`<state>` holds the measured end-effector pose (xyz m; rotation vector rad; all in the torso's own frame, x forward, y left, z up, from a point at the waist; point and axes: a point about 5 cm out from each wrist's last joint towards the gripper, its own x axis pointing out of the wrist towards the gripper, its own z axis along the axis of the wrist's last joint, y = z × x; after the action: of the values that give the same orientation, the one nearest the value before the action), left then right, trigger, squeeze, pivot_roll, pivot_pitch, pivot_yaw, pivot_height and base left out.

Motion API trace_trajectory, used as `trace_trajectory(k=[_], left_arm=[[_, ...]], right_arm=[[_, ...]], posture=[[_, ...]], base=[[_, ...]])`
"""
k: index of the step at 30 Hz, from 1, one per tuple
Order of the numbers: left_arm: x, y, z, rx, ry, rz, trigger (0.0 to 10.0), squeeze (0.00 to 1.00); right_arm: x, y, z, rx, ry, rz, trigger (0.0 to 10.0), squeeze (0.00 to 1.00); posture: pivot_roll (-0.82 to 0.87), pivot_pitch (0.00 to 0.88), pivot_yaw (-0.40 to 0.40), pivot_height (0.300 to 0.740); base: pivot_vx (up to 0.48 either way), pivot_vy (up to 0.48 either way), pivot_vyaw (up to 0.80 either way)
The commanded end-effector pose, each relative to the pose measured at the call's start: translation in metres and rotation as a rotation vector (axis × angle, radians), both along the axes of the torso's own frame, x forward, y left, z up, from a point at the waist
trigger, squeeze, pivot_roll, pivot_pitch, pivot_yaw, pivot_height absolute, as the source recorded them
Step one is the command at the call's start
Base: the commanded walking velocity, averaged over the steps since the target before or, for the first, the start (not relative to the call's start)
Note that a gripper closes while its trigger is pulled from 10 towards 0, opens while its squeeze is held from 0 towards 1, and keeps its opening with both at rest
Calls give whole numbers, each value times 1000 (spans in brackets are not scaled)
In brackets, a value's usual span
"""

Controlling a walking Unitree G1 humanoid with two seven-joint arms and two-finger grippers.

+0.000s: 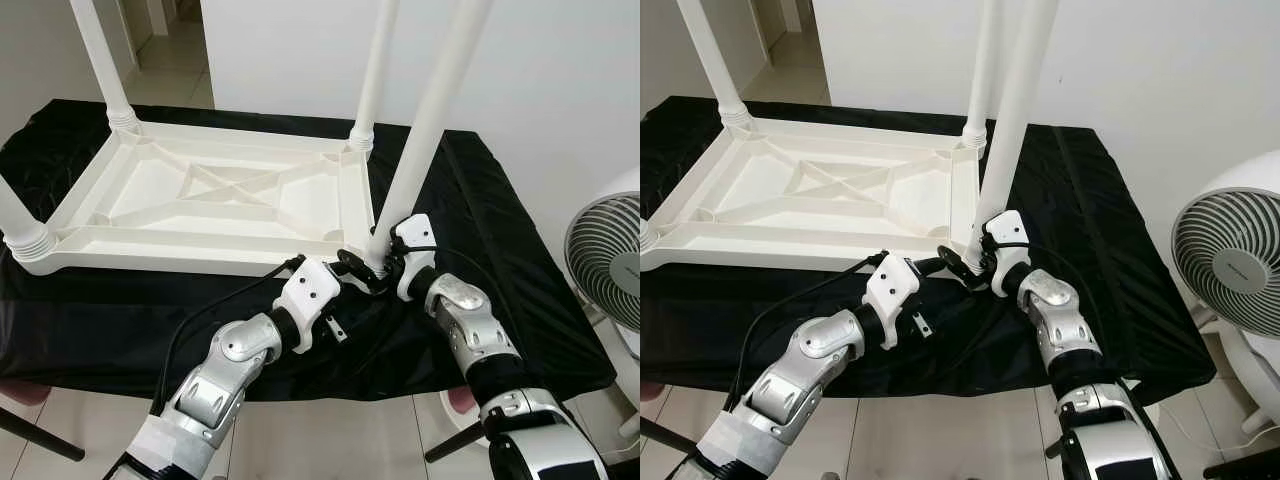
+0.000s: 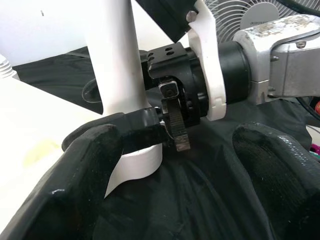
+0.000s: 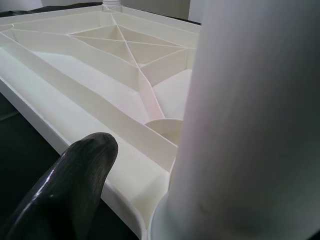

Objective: Building children table

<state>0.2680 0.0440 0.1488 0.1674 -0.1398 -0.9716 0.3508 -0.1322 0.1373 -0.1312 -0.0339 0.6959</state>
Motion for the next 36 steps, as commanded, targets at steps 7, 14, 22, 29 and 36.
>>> trace_trajectory(k=[7,14,22,29,36], left_arm=[[-1,0,-1,12,0,-30,10000,0],[-1,0,-1,12,1,-38,10000,0],[-3,0,-1,14,6,-42,10000,0],[-3,0,-2,13,6,-41,10000,0],[-4,-1,-2,15,8,-54,10000,0]], right_arm=[[-2,-1,-8,3,19,33,0,0],[-5,-9,-17,11,31,14,0,0],[-4,-18,-18,39,22,-173,10000,0],[-4,-15,-17,69,12,-278,10000,0],[-9,-3,-15,149,-19,-627,10000,0]], posture=[[102,27,-47,740],[91,33,-39,740],[95,41,-41,740],[94,44,-39,740],[80,45,-27,740]], base=[[0,0,0],[0,0,0],[0,0,0],[0,0,0],[0,0,0]])
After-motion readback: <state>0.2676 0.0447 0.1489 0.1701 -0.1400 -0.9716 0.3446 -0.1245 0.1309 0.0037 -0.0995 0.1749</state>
